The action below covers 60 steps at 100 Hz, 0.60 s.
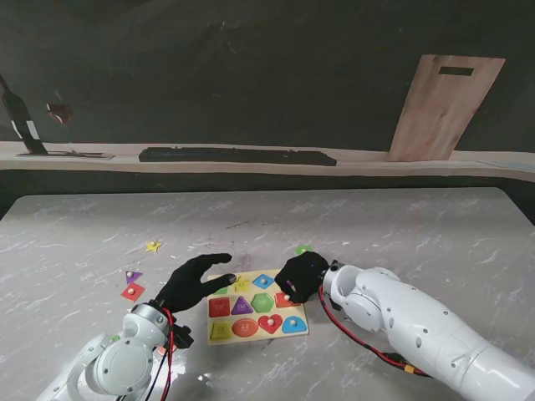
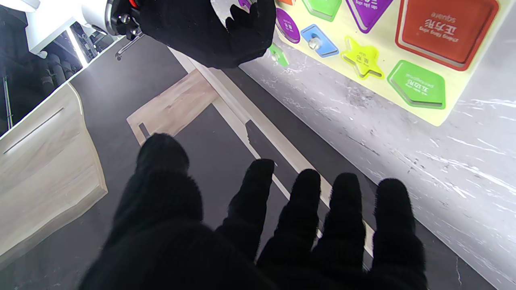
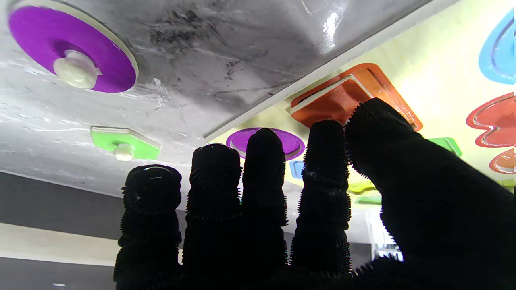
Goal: Fit puzzle pieces into a puzzle board
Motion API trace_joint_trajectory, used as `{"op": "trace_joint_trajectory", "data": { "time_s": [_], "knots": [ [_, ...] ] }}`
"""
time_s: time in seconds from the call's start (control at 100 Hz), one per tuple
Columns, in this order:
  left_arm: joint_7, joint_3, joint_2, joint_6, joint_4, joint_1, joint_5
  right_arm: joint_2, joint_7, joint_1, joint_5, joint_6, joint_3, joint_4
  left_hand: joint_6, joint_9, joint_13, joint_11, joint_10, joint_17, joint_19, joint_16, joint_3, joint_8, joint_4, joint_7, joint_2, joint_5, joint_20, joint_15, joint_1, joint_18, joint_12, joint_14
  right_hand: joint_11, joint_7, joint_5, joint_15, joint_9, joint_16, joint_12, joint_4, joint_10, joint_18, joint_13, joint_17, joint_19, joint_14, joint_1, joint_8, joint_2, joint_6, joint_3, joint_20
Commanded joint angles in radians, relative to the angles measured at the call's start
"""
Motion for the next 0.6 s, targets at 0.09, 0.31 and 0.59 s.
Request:
{"op": "trace_joint_trajectory", "data": {
  "time_s": [0.09, 0.31, 0.59],
  "knots": [
    [-0.004, 0.001, 0.0, 0.001, 0.001, 0.001, -0.006, 0.005, 0.008, -0.018, -0.008, -0.007, -0.001, -0.003, -0.028, 0.008, -0.011, -0.013, -0.019, -0.015, 0.006, -0.008, -0.031, -0.003, 0.011, -0.014, 0.035, 0.008, 0.007, -0.013, 0.007, 0.008, -0.013, -0.043, 0.003, -0.245, -0.098, -0.002, -0.029, -0.005, -0.003, 0.04, -0.022, -0.018, -0.023, -0.006, 0.006, -0.023, -0.014, -0.025, 0.003, 0.038, 0.045, 0.012],
    [-0.003, 0.001, 0.0, 0.001, 0.002, 0.001, -0.006, 0.007, 0.01, -0.019, -0.015, -0.011, 0.002, -0.006, -0.027, 0.007, -0.012, -0.013, -0.017, -0.014, 0.007, -0.008, -0.031, -0.003, 0.011, -0.014, 0.034, 0.011, 0.008, -0.012, 0.008, 0.008, -0.014, -0.043, -0.002, -0.286, -0.089, -0.006, -0.035, -0.005, 0.003, 0.058, -0.018, -0.018, -0.031, -0.016, 0.0, -0.016, -0.085, 0.019, 0.049, 0.036, -0.019, 0.013],
    [-0.004, 0.001, 0.0, 0.001, 0.002, 0.0, -0.006, 0.0, -0.004, -0.012, 0.002, -0.005, -0.009, 0.012, -0.028, 0.007, -0.012, -0.013, -0.018, -0.015, 0.008, -0.008, -0.031, -0.003, 0.011, -0.015, 0.034, 0.01, 0.008, -0.011, 0.008, 0.01, -0.014, -0.043, -0.01, -0.32, -0.067, -0.008, -0.029, -0.007, 0.003, 0.056, -0.005, -0.013, -0.035, -0.023, 0.006, -0.001, -0.112, 0.073, 0.182, 0.039, -0.158, 0.017]
  ]
}}
